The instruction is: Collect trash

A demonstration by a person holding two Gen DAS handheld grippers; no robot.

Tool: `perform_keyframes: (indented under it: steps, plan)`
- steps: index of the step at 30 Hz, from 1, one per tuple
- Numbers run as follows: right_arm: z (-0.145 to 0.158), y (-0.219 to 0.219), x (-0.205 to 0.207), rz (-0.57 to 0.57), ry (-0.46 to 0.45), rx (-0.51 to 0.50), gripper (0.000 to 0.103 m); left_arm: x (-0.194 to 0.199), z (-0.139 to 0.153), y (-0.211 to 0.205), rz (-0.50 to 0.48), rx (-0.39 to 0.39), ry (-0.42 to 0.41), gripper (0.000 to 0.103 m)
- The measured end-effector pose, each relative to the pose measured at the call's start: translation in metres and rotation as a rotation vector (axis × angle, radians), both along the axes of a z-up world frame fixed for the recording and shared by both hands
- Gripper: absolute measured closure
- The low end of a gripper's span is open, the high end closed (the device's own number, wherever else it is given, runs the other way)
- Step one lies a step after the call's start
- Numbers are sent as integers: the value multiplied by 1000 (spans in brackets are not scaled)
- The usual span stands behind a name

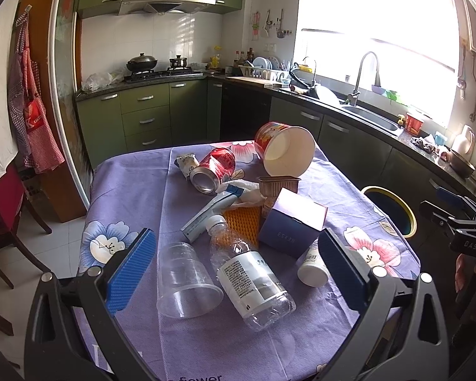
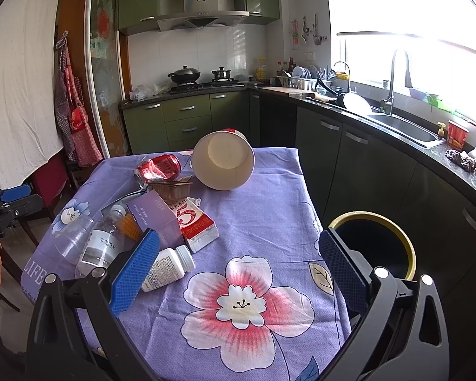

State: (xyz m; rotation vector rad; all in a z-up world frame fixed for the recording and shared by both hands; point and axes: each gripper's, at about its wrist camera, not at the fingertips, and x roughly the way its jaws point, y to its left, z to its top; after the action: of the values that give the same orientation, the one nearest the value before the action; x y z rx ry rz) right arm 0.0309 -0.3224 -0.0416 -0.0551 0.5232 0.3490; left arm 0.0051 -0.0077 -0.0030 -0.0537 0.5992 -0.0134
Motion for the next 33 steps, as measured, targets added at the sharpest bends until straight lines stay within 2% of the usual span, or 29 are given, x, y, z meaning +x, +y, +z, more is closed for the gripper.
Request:
perform_keyframes:
  steps: [33]
  plan:
    - [-3, -1, 4, 0, 7, 2, 4, 1, 0, 0, -1, 0, 2, 6]
